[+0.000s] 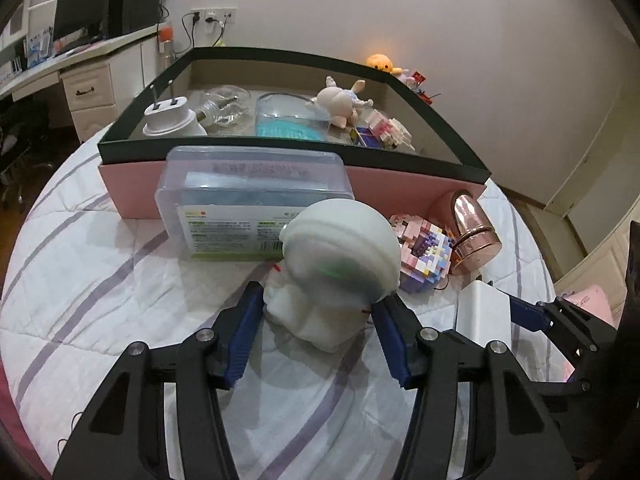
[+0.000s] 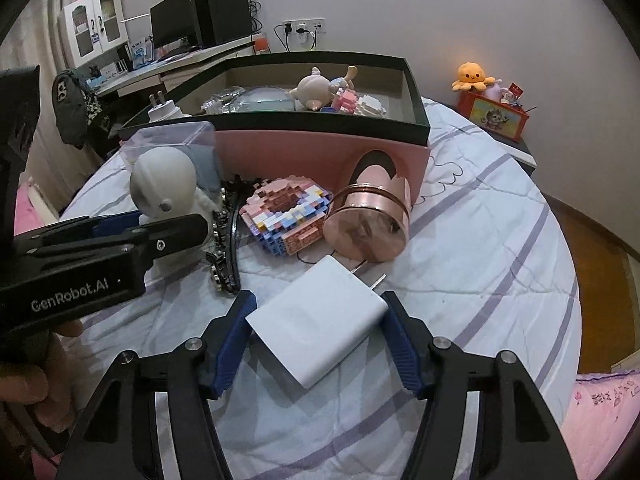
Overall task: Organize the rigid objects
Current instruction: 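Grasp the white charger with right tool while left tool grasps the white astronaut figure, then lower the charger into the pink box with right tool while left tool places the astronaut there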
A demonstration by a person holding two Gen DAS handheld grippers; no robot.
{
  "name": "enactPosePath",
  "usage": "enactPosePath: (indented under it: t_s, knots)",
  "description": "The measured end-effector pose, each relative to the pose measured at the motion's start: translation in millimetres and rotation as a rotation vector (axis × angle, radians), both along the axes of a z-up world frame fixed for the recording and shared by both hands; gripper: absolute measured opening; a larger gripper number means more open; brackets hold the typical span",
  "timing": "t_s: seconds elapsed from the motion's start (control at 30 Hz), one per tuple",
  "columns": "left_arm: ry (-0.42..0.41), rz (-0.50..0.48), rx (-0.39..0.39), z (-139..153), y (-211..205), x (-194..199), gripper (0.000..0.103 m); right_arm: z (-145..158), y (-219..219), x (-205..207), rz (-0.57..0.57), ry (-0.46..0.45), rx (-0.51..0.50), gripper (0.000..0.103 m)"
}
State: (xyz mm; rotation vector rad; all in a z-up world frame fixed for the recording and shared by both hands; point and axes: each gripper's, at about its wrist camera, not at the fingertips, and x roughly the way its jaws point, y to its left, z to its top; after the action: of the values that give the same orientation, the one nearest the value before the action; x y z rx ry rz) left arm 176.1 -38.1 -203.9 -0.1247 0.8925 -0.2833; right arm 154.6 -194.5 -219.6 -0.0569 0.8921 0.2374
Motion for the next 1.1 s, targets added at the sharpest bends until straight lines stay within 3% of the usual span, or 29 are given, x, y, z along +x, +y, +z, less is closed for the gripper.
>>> enactPosePath:
  t_s: [0.4, 0.63, 1.1]
  knots:
    - [-0.011, 0.008, 0.017, 5, 9, -11, 0.056, 12, 2, -11, 0.004, -0.018, 0.017, 0.065]
    - [0.023, 0.018, 0.053, -8, 3, 10, 0.055, 12, 2, -12, 0.003, -0.013, 0.019, 0.065]
    - [-0.059, 0.02, 0.038, 21, 16, -15, 0.054, 32, 3, -14, 0.008, -0.059, 0.038, 0.065]
